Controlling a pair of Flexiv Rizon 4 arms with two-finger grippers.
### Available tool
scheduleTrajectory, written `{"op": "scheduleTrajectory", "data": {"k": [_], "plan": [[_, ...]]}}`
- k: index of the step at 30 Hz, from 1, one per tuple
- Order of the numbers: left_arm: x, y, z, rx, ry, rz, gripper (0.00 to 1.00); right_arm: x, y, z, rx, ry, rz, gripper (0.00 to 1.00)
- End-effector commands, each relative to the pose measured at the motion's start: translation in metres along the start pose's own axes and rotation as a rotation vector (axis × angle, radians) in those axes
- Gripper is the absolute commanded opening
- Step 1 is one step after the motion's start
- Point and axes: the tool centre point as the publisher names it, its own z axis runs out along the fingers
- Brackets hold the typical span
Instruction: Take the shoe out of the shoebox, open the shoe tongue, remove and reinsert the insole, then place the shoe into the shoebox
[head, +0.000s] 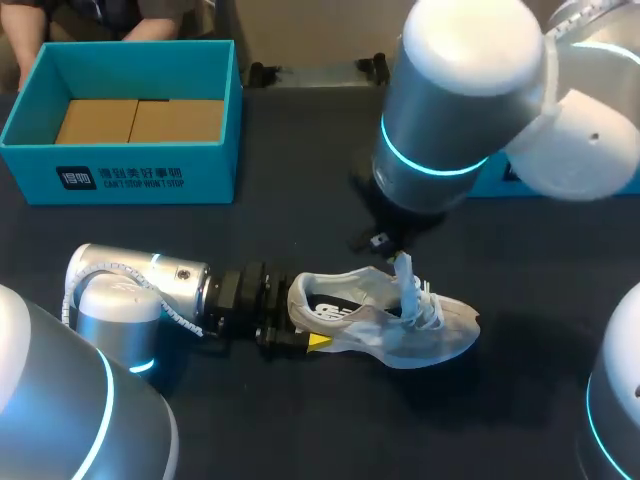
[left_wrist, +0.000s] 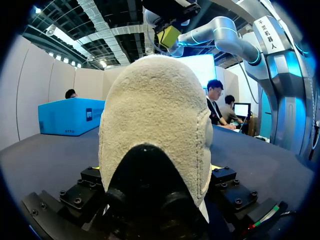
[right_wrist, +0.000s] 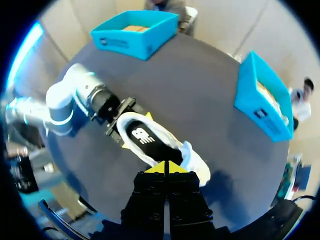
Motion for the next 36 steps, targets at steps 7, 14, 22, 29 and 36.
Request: {"op": "scheduleTrajectory", "data": {"k": [7,14,22,29,36], "plan": [[-0.001,0.003,-0.001,-0.002,-0.001,0.0,0.0,0.005,0.02,0.014,0.121,0.029,-0.166,0.0],[-0.001,0.003,-0.001,-0.002,-0.001,0.0,0.0,0.017,0.021,0.02,0.084,0.02,-0.243,0.0],[-0.001,0.003,-0.001,-0.002,-0.001,0.0,0.0,0.033,0.017,0.031,0.053,-0.017,-0.462,0.0],[-0.001,0.003,-0.001,-0.002,-0.001,0.0,0.0,0.033,0.017,0.031,0.053,-0.017,-0.462,0.0],[-0.001,0.003,-0.001,-0.002,-0.001,0.0,0.0,0.049,0.022,0.046,0.011,-0.031,-0.631,0.0]]}}
